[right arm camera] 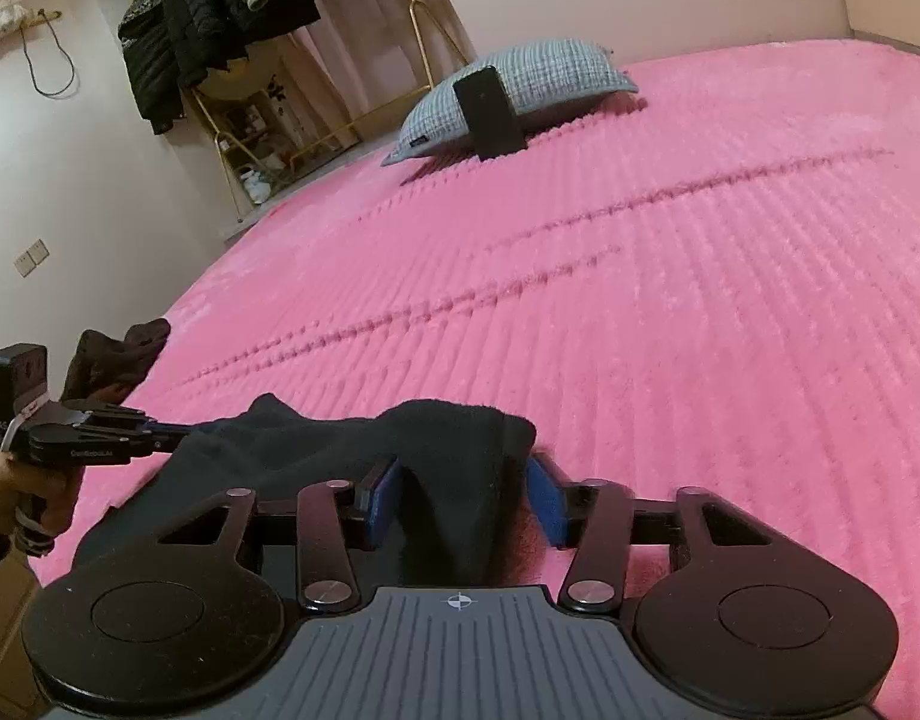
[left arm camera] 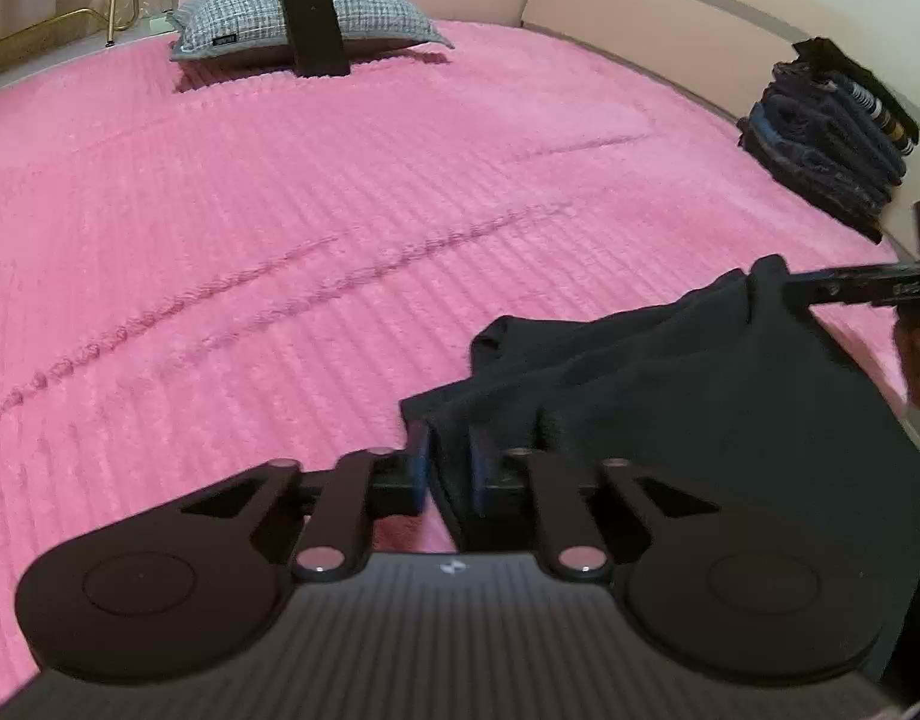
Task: Fold clothes
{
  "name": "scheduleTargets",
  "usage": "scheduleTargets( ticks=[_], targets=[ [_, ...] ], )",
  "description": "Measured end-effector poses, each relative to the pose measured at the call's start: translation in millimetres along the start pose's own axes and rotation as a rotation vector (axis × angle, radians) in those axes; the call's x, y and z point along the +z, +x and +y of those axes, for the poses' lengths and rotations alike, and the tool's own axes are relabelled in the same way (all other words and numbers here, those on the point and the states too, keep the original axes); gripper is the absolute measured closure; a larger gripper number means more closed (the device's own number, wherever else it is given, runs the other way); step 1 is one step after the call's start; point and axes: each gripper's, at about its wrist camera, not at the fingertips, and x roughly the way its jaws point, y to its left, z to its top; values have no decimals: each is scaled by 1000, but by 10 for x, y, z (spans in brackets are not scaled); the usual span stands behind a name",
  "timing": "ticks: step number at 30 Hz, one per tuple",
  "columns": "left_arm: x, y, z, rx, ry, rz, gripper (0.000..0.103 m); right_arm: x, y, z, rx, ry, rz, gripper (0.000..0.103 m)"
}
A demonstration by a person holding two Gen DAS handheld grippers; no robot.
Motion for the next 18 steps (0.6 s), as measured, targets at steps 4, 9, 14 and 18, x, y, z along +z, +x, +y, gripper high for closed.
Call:
scheduleTargets(
  ticks=[4,9,14,18],
  targets=[
    [-17,-127,-114,25,50,-31,103,22,-108,132,-14,-59,-30,100],
    [67,-493,-189,58,58,-153,103,169,-318,209,-12,-114,-92,101],
    [97,-107,-59,67,37,-62,103,152,93,-36,-36,-85,-11,100],
    [49,143,30,67,13,-7,102,79,130,-77,-58,-85,3,100]
  ],
)
